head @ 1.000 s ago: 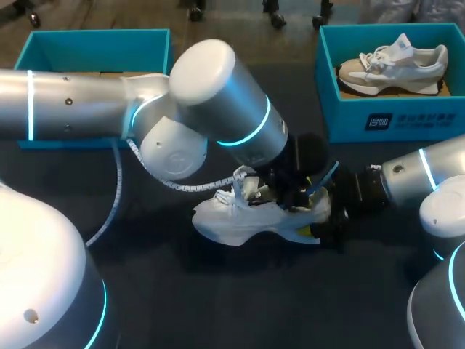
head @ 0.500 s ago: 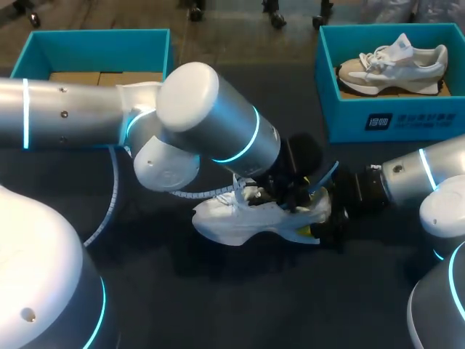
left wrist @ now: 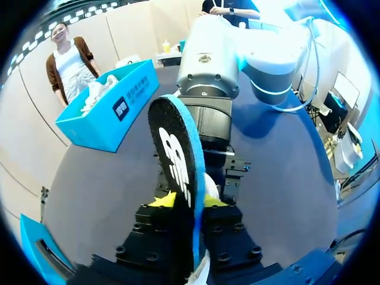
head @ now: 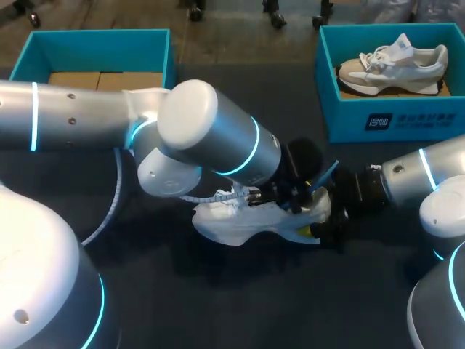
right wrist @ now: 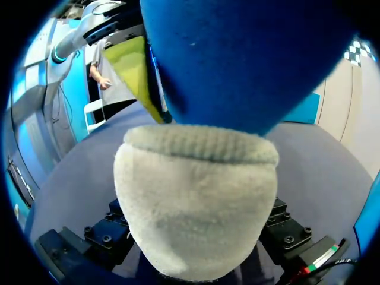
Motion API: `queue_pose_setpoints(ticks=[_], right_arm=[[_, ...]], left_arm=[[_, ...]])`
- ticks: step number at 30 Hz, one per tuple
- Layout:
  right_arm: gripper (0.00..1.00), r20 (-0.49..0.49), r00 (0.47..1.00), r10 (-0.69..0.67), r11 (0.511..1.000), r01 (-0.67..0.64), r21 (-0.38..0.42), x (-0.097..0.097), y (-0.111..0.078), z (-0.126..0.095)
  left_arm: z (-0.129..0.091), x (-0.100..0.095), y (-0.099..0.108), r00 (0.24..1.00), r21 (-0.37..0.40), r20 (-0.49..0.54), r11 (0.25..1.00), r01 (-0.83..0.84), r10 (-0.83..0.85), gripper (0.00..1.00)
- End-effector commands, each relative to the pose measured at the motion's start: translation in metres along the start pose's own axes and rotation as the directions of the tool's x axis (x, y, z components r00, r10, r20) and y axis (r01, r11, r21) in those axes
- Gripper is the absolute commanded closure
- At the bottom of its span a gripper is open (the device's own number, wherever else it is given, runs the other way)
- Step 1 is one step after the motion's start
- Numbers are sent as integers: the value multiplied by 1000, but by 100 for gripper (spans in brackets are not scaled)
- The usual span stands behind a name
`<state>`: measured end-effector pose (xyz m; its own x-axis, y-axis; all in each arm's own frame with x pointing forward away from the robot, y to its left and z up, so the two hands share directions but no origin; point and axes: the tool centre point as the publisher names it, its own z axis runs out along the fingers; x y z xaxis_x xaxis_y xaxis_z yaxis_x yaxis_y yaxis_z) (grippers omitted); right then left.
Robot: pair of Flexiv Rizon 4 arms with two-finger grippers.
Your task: Take the shoe out of the shoebox, open the shoe tongue, remove and reinsert the insole, then place the shoe into the shoebox
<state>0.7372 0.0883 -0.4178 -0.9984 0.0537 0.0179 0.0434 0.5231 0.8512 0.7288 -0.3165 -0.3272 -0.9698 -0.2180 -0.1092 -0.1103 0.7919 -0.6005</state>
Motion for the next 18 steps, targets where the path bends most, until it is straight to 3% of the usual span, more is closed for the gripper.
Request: queue_pose_setpoints(ticks=[1,6,10,18], right_arm=[[100,2,1000,-1,1000,1,2,2,-2,6],[100,2,1000,-1,1000,1,2,2,-2,6],[100,2,1000,-1,1000,1,2,2,-2,6],[100,2,1000,-1,1000,1,2,2,-2,6]], left_arm=[[6,0,0,1000,4,-2,1000,0,0,100],[3,1,-2,1000,2,-10,1000,-15,15,100],[-13,1,-9,999,13,-26,999,-34,34,100],[-47,-6,-42,996,49,-69,998,-47,50,100]])
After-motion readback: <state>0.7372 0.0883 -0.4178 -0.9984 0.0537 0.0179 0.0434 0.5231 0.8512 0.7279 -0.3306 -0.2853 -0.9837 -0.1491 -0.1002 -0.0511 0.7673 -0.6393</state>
